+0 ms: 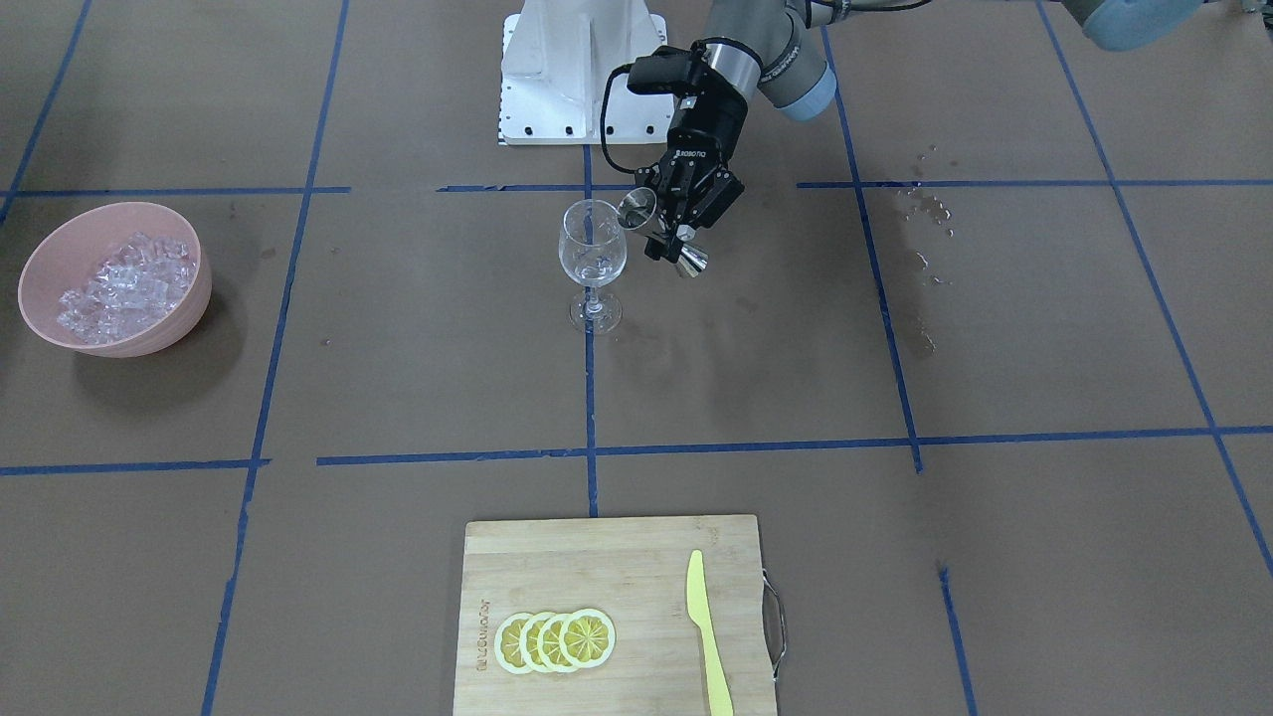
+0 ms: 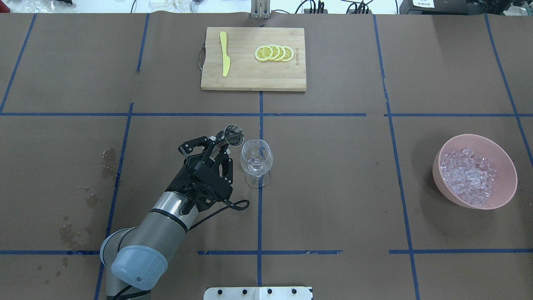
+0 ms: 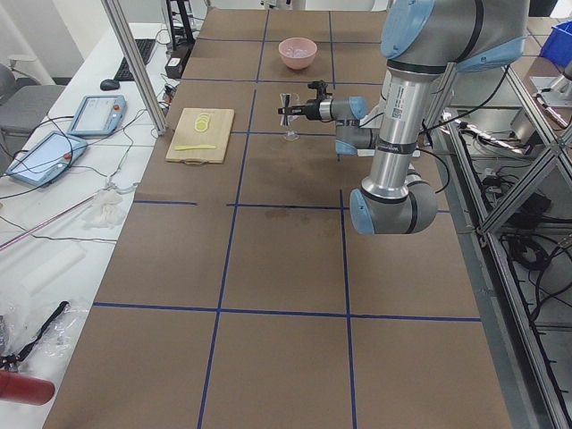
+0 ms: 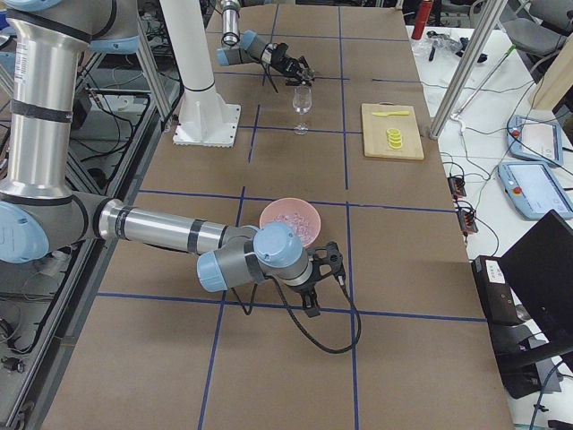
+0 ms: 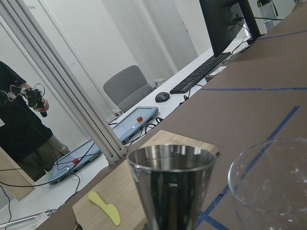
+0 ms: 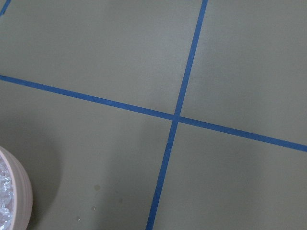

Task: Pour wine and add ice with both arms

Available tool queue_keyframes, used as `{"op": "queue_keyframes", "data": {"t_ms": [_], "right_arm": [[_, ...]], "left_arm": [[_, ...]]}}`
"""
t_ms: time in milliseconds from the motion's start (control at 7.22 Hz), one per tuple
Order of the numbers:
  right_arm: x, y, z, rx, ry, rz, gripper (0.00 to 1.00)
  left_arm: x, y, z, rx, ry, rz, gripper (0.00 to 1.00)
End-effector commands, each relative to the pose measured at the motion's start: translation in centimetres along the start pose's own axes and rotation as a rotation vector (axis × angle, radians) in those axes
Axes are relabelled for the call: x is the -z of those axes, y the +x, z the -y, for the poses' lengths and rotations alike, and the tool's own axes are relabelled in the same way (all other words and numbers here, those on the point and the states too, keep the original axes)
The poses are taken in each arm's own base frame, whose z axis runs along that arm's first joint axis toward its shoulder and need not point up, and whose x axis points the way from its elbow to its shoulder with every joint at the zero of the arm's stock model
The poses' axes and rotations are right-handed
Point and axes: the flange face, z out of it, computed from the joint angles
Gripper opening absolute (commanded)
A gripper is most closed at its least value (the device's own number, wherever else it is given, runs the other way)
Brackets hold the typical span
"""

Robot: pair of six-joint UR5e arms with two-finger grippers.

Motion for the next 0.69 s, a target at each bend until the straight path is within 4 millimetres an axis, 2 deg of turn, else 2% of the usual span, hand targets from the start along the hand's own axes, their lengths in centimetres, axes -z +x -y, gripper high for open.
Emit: {"op": "queue_keyframes", "data": {"t_ms": [0,277,554], "right_arm": [[-0.22,0.25,-0.22,-0.006,-0.005,0.0,1.0],[-0.39,0.43,-0.36,-0.01,-0.008,0.002,1.0],[-0.49,0.55,-0.46,-0.013,-0.011,0.002,1.0]], "left_arm": [[-0.05,0.14,0.55,-0.122,0.005,0.004,0.0],[-0.02,-0.02,0.61,-0.225,0.005,0.016,0.0],[-0.04,-0.09,1.5,-0.352,0.012,0.03,0.0]]}}
